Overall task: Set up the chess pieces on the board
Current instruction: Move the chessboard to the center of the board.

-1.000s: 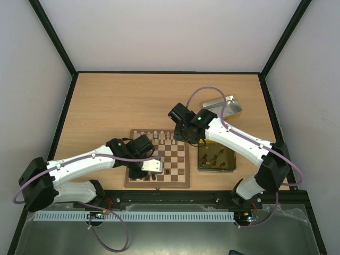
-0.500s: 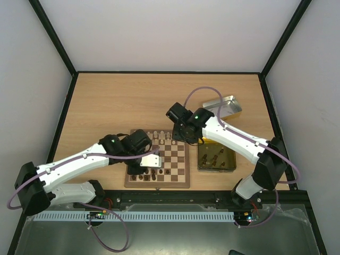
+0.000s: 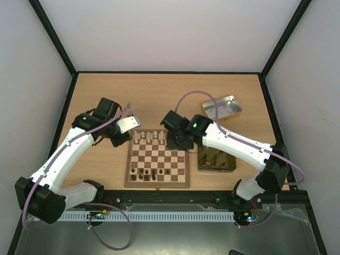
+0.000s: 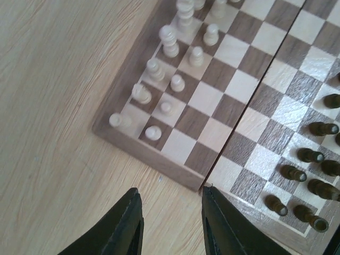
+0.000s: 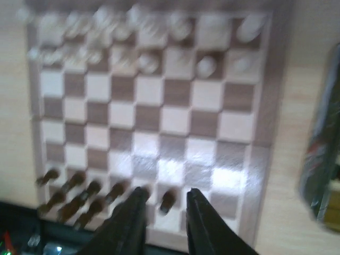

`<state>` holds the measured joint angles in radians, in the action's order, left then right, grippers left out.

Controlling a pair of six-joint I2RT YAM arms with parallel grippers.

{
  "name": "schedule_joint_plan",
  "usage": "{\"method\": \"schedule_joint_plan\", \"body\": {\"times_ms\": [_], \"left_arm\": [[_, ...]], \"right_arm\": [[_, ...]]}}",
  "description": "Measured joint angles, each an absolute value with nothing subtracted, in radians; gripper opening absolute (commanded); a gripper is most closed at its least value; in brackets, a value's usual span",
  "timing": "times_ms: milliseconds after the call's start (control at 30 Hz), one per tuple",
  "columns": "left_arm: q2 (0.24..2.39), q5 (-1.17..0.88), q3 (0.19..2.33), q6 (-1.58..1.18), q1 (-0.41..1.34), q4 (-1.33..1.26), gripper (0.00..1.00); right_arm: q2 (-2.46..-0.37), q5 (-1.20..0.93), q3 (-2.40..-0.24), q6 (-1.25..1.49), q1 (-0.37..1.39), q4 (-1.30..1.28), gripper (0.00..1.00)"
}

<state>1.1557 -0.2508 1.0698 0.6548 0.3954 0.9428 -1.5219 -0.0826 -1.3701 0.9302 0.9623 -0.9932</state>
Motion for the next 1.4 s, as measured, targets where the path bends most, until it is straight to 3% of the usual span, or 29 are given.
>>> {"method": "schedule_joint_plan", "body": {"times_ms": [133,400,567,833,1400], "left_arm": [[1.156,-0.245,1.063,0.651,0.328,0.953,0.33],[1.163,-0.219,1.01,0.617,0.184,0.934,0.33],[1.179,-0.208,0.991,0.582,0.112,0.901,0.33],[1.195,-0.21,0.984,0.537,0.084,0.881,0.33],[1.186,-0.219,0.942,0.534,0.067,0.881,0.33]], "right_arm": [[-1.472,-0.138,-1.306,0.959,1.127,-0.977,0.03],[-1.386,-0.234,-1.053,1.063,1.346,-0.888,0.02],[-1.402,-0.272,-0.936,1.093,1.359,-0.759,0.02],[-1.614,-0.326,-0.905,1.1,1.361,-0.545,0.02],[-1.666,-0.342,-0.912,1.106,1.362,-0.464,0.02]]}}
